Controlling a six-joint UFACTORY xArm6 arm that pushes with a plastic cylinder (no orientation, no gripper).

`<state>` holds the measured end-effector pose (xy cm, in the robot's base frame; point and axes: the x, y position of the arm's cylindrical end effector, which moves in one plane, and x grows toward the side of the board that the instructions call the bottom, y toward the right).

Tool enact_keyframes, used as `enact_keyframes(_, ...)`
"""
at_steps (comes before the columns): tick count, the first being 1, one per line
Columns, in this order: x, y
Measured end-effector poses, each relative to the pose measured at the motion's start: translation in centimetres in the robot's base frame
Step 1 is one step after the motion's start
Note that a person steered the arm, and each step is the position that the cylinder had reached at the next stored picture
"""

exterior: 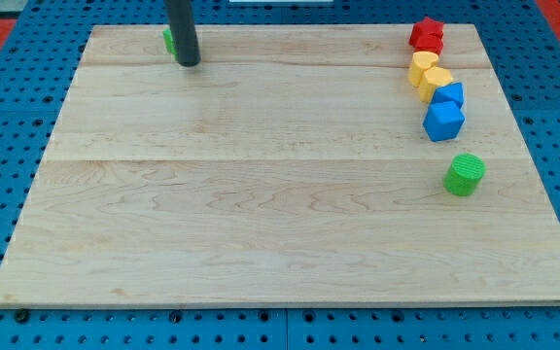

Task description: Slide green star to the top left

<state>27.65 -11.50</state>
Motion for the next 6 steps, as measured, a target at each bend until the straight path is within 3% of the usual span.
enact_keyframes(1, -0.4, 3.8)
enact_keyframes(2, -3.6, 3.3)
enact_keyframes(4, -5.3, -5.4)
enact_keyframes(6, -4.8, -7.0)
